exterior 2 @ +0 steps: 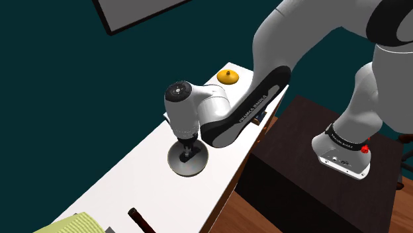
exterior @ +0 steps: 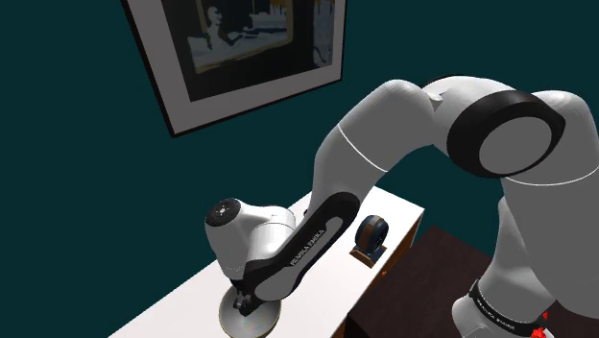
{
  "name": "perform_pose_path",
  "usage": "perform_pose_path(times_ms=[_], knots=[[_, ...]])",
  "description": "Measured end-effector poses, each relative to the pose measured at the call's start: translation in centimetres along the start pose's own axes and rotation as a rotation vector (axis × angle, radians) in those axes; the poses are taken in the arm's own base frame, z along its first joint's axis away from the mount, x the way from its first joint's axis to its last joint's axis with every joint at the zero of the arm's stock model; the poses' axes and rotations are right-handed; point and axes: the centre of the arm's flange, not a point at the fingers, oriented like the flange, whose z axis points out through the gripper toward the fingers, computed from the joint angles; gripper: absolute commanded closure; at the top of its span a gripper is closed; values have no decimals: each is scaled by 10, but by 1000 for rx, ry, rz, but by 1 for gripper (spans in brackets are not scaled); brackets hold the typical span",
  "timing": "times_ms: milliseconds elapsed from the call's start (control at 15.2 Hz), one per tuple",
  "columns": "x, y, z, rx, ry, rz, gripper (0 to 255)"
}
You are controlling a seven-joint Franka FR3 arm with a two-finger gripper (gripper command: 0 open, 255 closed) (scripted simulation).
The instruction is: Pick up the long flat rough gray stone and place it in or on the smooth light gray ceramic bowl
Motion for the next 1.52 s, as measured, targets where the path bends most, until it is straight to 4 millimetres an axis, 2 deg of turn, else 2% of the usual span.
perform_pose_path(times_ms=[264, 660, 726, 1122, 1386, 1518], knots=[[1, -1, 19, 0, 0, 0, 255], [0, -1, 24, 0, 0, 0, 255], [0, -1, 24, 0, 0, 0, 0], [0, -1, 24, 0, 1, 0, 0], [1, -2, -15, 0, 2, 0, 0], [1, -2, -23, 0, 2, 0, 0]])
